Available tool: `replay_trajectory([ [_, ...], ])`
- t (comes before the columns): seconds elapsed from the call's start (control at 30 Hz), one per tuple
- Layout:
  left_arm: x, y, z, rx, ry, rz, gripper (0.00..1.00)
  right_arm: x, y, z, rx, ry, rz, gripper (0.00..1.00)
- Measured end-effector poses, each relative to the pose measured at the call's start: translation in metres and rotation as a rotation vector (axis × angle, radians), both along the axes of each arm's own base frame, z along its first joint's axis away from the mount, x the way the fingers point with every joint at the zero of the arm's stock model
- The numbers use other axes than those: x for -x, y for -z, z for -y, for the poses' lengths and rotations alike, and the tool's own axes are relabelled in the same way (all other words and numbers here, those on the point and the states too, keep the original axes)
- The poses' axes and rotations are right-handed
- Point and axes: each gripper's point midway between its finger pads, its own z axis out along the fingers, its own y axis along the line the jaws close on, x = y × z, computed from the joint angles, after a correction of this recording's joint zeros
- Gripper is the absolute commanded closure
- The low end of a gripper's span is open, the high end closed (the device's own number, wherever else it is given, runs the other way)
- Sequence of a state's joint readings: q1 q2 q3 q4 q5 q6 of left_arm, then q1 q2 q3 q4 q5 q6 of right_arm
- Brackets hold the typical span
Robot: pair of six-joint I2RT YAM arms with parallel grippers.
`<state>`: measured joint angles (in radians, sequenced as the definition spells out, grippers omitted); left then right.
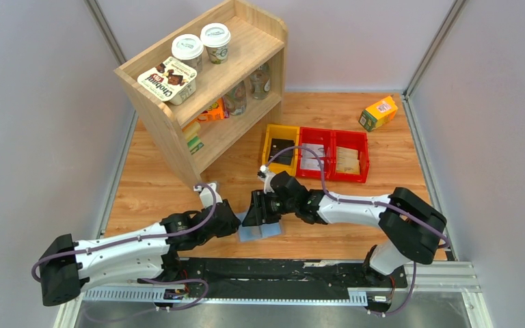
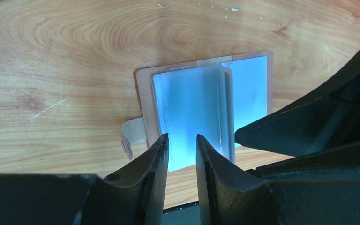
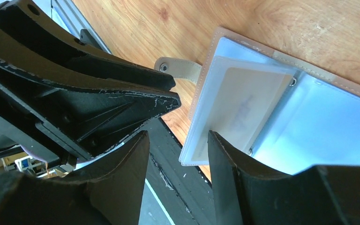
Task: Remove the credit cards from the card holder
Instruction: Remove the credit card from the card holder.
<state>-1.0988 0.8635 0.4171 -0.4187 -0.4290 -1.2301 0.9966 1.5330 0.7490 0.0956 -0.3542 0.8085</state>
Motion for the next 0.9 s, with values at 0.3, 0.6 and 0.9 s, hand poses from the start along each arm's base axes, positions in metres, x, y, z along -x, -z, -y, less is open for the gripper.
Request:
replay_trajectory([
  [0.3, 0.002, 0.000, -0.008, 0.021, -0.020, 0.009, 0.64, 0.000, 0.018, -0.004, 0.031, -0.008, -0.034, 0.49],
  [0.6, 0.001, 0.001, -0.003, 0.038, -0.019, 0.011, 0.60, -0.020, 0.021, 0.011, 0.057, 0.085, -0.016, 0.48],
  [0.9, -0.005, 0.016, 0.011, 0.041, -0.023, -0.036, 0.45, -0.023, 0.031, 0.029, 0.091, 0.123, -0.017, 0.50],
])
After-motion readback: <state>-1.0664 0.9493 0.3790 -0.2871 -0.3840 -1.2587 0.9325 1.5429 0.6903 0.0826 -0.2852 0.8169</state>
